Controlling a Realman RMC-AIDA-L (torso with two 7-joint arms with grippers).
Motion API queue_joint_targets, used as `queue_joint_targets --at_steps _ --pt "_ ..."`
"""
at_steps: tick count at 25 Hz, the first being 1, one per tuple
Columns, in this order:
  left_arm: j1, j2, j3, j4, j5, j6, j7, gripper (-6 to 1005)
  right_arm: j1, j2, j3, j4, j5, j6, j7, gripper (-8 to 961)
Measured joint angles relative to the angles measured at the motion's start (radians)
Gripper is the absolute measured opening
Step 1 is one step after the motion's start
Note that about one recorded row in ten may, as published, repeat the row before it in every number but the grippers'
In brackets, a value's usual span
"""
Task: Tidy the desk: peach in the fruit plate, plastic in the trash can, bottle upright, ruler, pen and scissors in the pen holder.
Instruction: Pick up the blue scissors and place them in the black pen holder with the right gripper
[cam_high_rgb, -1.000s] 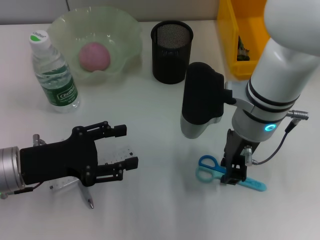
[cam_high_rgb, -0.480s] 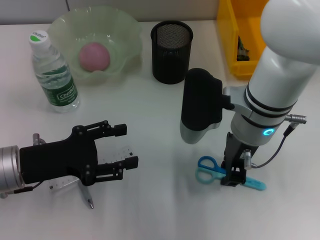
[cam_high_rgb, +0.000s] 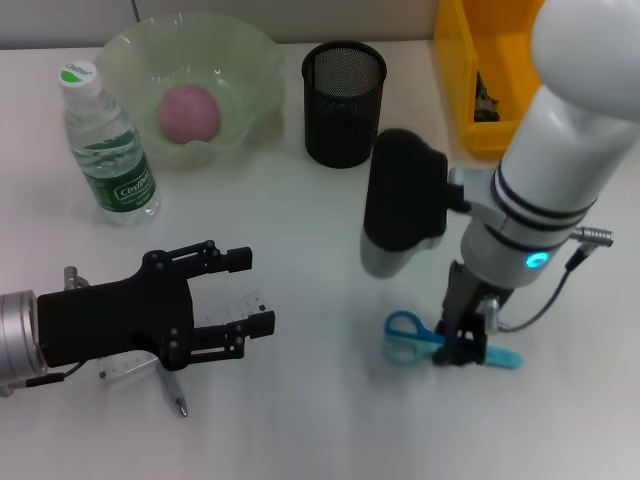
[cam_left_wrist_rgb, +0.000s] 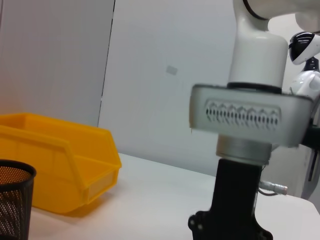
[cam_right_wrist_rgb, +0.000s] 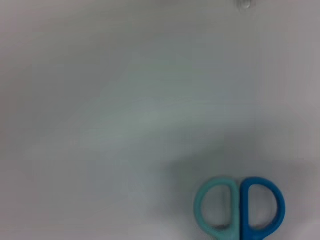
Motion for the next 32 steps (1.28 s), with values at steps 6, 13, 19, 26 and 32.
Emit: queue_joint_targets --at_steps 6,13,19,26,32 --pt "0.001 0.005 -0.02 0.0 -0.001 0.008 -0.011 785 -0.037 -0.007 0.236 -0.071 0.025 -0.009 -0.042 238" --pt "0.0 0.005 -0.072 -0.002 -0.002 0.048 -0.011 785 -0.154 -0.009 0.495 -0.091 0.255 0.07 -0.25 238" --pt "-0.01 -0.001 -0.09 -0.005 -0.004 0.057 -0.007 785 -0.26 -0.01 0.564 0.042 0.574 0.22 -0.535 239" --pt "-0.012 -0.002 -0.096 -0.004 -0.016 0.068 -0.011 784 -0.262 -0.011 0.675 0.356 0.937 0.241 -1.024 239" --pt "-0.02 -0.001 -0.104 -0.007 -0.017 0.075 -0.011 784 -0.264 -0.009 0.681 0.458 1.119 0.246 -1.498 239"
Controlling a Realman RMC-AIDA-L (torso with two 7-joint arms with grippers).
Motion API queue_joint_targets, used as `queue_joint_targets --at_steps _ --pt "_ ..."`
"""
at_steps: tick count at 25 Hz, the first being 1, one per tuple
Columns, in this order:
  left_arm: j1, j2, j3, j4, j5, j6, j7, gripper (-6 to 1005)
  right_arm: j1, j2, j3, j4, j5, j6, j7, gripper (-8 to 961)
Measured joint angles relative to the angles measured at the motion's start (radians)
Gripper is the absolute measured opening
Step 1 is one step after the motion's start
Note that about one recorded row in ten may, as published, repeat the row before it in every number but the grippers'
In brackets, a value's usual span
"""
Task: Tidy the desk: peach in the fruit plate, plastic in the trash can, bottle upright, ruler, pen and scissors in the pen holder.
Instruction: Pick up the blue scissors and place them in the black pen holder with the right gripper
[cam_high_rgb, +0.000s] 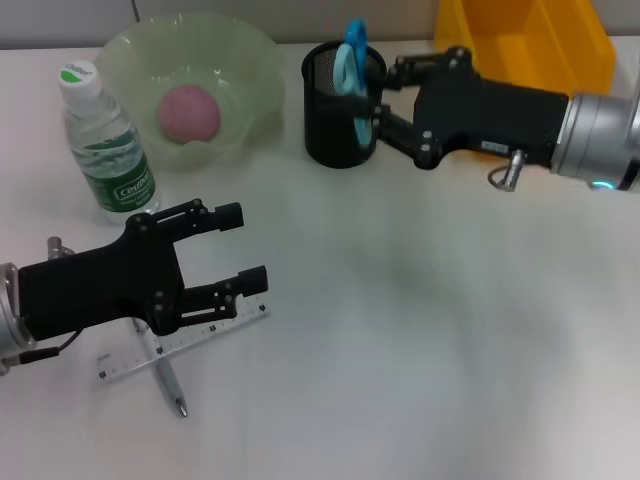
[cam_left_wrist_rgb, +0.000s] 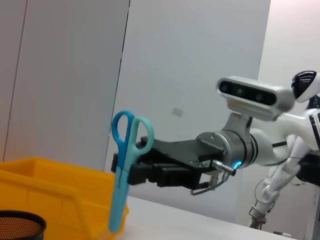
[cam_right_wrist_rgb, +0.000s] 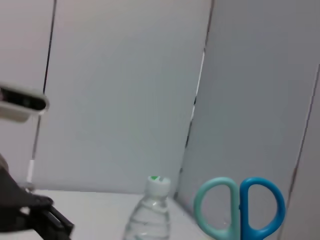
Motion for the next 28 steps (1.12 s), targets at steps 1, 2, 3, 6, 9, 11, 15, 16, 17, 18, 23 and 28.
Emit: queue_joint_targets --at_steps 1,2,3,6,9,11,15,16,17,18,23,28 --pt "-0.003 0.0 -0.001 -0.001 0.0 0.001 -0.002 784 0.003 0.0 -0.001 0.018 0.028 0.002 -0.087 239" --pt "-0.003 0.0 -0.001 -0.001 0.0 0.002 -0.004 784 0.008 0.0 -0.002 0.034 0.054 0.003 -0.162 239" --pt "-0.004 0.0 -0.001 0.0 0.0 0.003 -0.009 784 0.012 0.001 -0.002 0.046 0.073 0.007 -0.219 239" --pt "-0.004 0.0 -0.001 0.0 0.0 0.003 -0.009 784 0.046 0.003 -0.007 0.116 0.134 0.044 -0.456 240" --pt "-0.013 -0.001 -0.002 0.0 0.0 0.005 -0.017 784 0.105 0.007 -0.008 0.226 0.211 0.098 -0.667 240" --pt "-0.014 -0.001 -0.007 -0.001 0.0 0.005 -0.017 784 0.153 0.009 -0.008 0.308 0.272 0.132 -0.753 240" --pt "-0.017 -0.002 -0.017 -0.001 -0.002 0.002 -0.019 784 0.227 0.009 -0.009 0.41 0.352 0.197 -0.775 240" --pt "-0.018 -0.002 -0.018 -0.001 -0.003 0.002 -0.02 785 0.26 0.009 -0.009 0.458 0.401 0.223 -0.774 240" --pt "-0.019 -0.002 -0.018 -0.001 -0.006 0.002 -0.022 785 0.26 0.009 -0.009 0.458 0.401 0.223 -0.774 240" --pt "-0.022 -0.002 -0.018 -0.001 -0.007 0.002 -0.025 785 0.281 0.009 -0.008 0.485 0.427 0.242 -0.765 240" --pt "-0.032 -0.002 -0.018 0.004 -0.009 0.002 -0.039 785 0.324 0.009 -0.008 0.516 0.463 0.312 -0.61 240" --pt "-0.035 -0.002 -0.018 0.007 -0.009 0.004 -0.052 785 0.334 0.009 -0.008 0.519 0.464 0.345 -0.444 240"
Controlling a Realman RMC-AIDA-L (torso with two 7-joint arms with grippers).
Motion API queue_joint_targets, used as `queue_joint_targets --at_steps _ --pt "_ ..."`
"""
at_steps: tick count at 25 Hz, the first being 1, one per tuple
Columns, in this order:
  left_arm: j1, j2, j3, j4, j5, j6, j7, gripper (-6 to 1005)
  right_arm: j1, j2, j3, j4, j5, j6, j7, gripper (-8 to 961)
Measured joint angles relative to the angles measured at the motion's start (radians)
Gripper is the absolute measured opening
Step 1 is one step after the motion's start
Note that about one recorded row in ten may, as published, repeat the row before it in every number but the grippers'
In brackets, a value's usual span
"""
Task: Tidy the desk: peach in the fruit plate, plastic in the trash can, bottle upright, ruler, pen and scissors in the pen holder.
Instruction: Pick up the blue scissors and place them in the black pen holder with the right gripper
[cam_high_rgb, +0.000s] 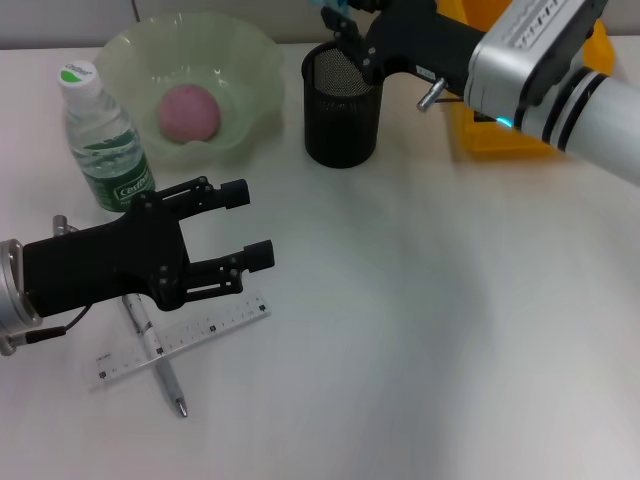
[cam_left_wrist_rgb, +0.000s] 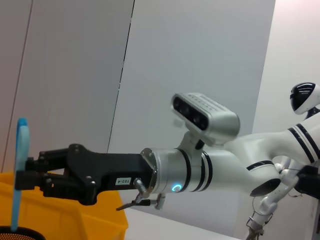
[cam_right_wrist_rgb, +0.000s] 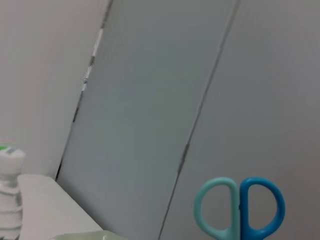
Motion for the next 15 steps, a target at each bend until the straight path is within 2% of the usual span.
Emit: queue_joint_targets --at_steps 3,12,15 --pt "0.0 0.0 0.0 0.0 0.0 0.001 0.0 785 0.006 0.0 -0.005 0.007 -0.004 0.04 0.087 241" --pt "0.003 0.003 0.006 0.0 0.0 0.007 0.0 785 0.006 0.0 -0.029 0.021 -0.003 0.048 0.139 241" --pt "0.006 0.006 0.008 0.0 0.0 0.016 0.0 784 0.004 0.0 -0.029 0.022 -0.001 0.049 0.149 309"
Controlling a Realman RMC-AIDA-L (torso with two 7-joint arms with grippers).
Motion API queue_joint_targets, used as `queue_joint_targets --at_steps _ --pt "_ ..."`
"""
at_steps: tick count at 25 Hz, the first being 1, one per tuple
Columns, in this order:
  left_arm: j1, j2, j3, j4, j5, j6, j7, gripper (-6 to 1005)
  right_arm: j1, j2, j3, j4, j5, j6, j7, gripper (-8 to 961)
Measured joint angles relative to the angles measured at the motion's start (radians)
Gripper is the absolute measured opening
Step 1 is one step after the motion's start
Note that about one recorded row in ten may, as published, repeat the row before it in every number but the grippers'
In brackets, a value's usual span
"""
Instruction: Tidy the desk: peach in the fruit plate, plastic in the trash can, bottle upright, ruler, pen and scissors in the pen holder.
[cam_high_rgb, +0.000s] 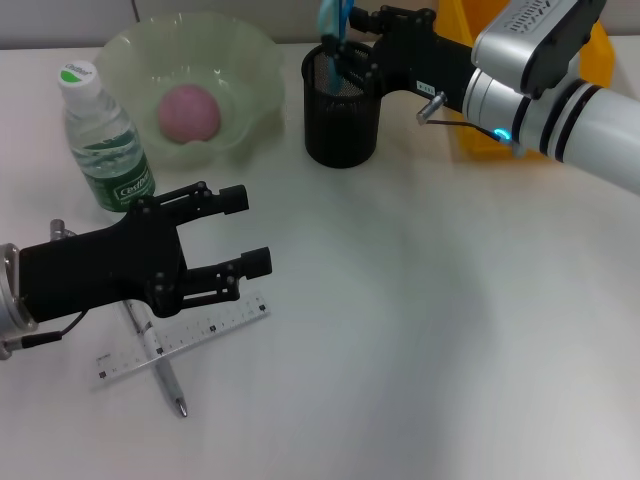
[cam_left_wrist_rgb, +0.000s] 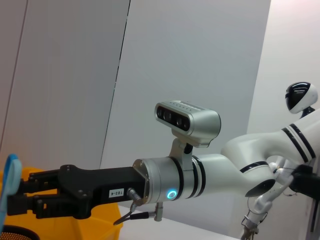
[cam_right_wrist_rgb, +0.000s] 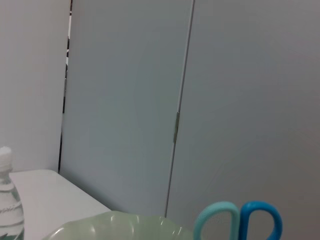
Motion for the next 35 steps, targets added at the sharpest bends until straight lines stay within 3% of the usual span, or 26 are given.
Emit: queue_joint_targets --at_steps 7,13,19,23,28,33,34,35 --pt "0.004 0.004 0.0 0.0 0.005 0.009 0.0 784 -0.015 0.0 0.014 -0.007 0.009 -0.009 0.016 467" --pt "0.005 0.008 0.002 0.0 0.006 0.025 0.0 784 -0.036 0.0 0.021 -0.014 0.038 -0.055 0.038 666" --pt "0.006 0.014 0.006 0.0 0.007 0.037 0.0 784 -0.131 -0.001 0.045 -0.098 0.05 -0.227 0.189 665" --pt "0.007 0.02 0.008 0.0 0.009 0.047 -0.002 784 -0.219 -0.013 0.041 -0.18 0.048 -0.406 0.342 665" --pt "0.006 0.033 0.023 0.004 0.013 0.054 -0.037 784 -0.299 -0.053 0.031 -0.332 -0.166 -0.607 0.527 665" --pt "0.006 0.04 0.029 0.015 0.032 0.052 -0.064 785 -0.294 -0.097 0.039 -0.379 -0.536 -0.742 0.592 665" --pt "0.01 0.043 0.029 0.017 0.033 0.052 -0.068 785 -0.294 -0.097 0.039 -0.379 -0.536 -0.742 0.592 665" --pt "0.011 0.044 0.029 0.017 0.033 0.052 -0.068 785 -0.294 -0.101 0.041 -0.398 -0.635 -0.747 0.604 665"
